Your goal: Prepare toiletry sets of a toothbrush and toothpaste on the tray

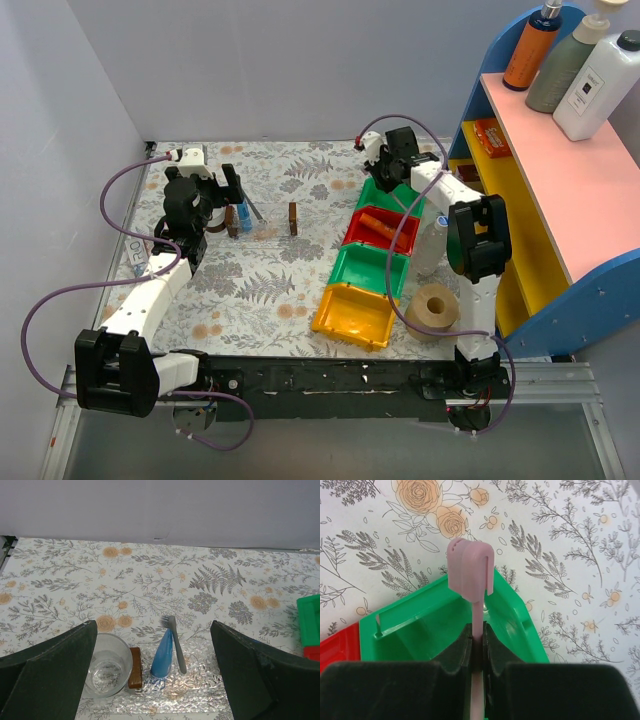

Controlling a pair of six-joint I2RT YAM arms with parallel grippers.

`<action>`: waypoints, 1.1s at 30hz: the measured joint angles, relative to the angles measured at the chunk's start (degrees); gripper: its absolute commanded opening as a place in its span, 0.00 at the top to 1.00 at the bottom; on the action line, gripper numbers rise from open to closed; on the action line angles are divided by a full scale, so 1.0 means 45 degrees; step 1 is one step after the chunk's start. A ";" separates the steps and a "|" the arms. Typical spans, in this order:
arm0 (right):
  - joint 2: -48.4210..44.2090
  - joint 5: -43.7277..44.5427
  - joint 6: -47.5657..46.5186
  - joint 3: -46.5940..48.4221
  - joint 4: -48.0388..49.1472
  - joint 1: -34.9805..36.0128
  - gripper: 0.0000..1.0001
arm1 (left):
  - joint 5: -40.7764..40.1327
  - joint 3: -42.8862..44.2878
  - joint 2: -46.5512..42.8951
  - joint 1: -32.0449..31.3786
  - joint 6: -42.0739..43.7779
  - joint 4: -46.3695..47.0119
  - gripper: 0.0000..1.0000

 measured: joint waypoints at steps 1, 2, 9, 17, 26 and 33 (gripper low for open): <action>-0.0185 0.0000 0.0024 -0.0165 0.0155 0.0000 0.99 | 0.0000 0.0000 0.0000 0.0000 0.0000 0.0000 0.02; -0.0408 0.0005 0.0044 -0.0389 0.0374 0.0000 0.99 | 0.0000 0.0000 0.0000 0.0000 0.0000 0.0000 0.02; -0.2127 0.0155 0.0262 -0.2341 0.2152 0.0005 0.99 | -0.0010 0.0000 -0.0005 0.0000 -0.0039 0.0000 0.02; -0.3706 0.0199 0.0505 -0.3172 0.3643 0.0053 0.99 | 0.0078 0.0267 -0.0121 -0.0005 -0.0461 -0.0442 0.02; -0.5047 0.0175 0.0597 -0.3157 0.4201 0.0811 0.99 | 0.0520 0.3075 -0.0102 -0.0860 -0.1020 -0.1724 0.05; -0.6368 0.0092 0.0665 -0.3871 0.4522 0.2030 0.99 | 0.0291 0.4857 0.0933 -0.3789 -0.1535 -0.2069 0.06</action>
